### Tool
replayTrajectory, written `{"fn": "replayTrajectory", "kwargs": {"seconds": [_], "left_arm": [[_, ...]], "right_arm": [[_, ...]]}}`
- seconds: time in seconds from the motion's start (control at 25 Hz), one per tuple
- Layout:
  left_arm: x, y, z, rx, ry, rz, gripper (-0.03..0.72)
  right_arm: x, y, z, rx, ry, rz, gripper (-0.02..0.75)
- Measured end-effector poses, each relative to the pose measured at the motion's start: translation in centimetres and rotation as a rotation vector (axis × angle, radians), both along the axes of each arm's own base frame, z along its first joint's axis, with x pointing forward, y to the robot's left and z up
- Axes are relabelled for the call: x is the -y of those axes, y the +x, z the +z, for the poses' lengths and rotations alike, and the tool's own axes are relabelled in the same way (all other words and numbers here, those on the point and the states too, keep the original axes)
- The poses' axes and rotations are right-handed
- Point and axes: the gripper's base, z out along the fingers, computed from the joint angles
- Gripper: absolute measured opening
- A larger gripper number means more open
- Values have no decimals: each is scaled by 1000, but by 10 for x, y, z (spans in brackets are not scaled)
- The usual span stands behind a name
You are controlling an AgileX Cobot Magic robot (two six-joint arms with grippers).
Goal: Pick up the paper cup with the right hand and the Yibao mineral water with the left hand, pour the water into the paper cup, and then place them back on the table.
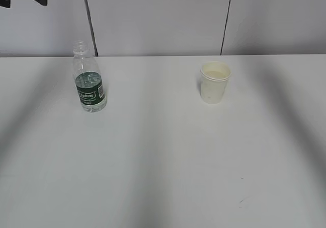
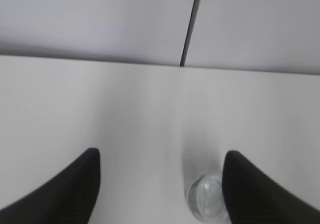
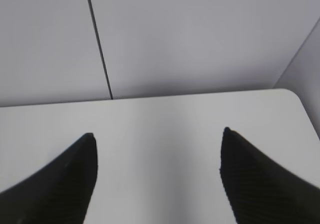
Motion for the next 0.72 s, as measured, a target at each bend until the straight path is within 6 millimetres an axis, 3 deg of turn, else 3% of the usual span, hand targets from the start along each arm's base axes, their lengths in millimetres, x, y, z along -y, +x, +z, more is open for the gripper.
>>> {"fn": "replayTrajectory", "kwargs": {"seconds": [0.32, 0.44, 0.72], "left_arm": [[-1, -19, 20, -222, -8, 4, 469], [-3, -27, 20, -314, 15, 16, 469], [-3, -33, 18, -398, -4, -27, 469]], "right_arm": [[-5, -25, 33, -289, 74, -18, 589], [-6, -37, 37, -412, 77, -8, 587], [-15, -40, 36, -461, 124, 95, 586]]}}
